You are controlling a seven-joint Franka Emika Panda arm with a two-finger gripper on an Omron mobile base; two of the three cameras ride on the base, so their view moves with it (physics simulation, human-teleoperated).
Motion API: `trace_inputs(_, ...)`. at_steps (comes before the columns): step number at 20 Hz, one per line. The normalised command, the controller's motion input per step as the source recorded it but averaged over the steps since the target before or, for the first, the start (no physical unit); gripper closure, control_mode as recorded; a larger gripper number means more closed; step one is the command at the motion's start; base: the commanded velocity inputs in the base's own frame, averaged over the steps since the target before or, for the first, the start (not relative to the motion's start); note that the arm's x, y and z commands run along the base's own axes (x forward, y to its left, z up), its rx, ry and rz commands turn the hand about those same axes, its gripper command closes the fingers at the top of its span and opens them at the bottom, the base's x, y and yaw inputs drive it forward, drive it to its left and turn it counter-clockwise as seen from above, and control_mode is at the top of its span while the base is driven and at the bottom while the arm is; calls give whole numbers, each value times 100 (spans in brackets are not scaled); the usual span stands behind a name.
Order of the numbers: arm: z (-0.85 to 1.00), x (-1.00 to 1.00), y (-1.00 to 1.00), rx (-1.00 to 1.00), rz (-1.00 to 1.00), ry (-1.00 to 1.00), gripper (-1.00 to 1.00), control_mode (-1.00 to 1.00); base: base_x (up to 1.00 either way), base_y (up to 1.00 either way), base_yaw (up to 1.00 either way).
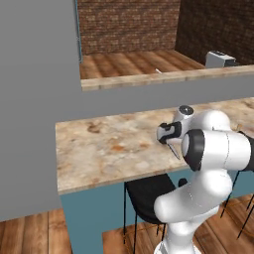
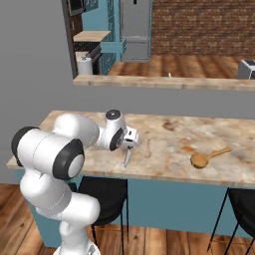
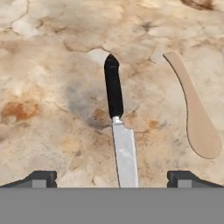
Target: Pick up the metallic utensils from the counter and place them in the open drawer. Make sure not to pick up any wooden utensils.
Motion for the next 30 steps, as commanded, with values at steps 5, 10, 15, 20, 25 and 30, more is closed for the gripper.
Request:
trace_inputs(5, -20, 29, -9, 0, 1, 0, -100, -100, 0, 0, 0)
trace_inputs(10, -19, 28, -8, 0, 0, 0, -100, -100, 0, 0, 0)
trace_inputs(15, -20, 34, -2, 0, 0, 0, -100, -100, 0, 0, 0)
trace_inputs(20, -25, 35, 0, 0, 0, 0, -100, -100, 0, 0, 0)
trace_inputs(25, -30, 25, -4, 0, 1, 0, -100, -100, 0, 0, 0)
trace_inputs(30, -41, 12, -4, 0, 0, 0, -100, -100, 0, 0, 0)
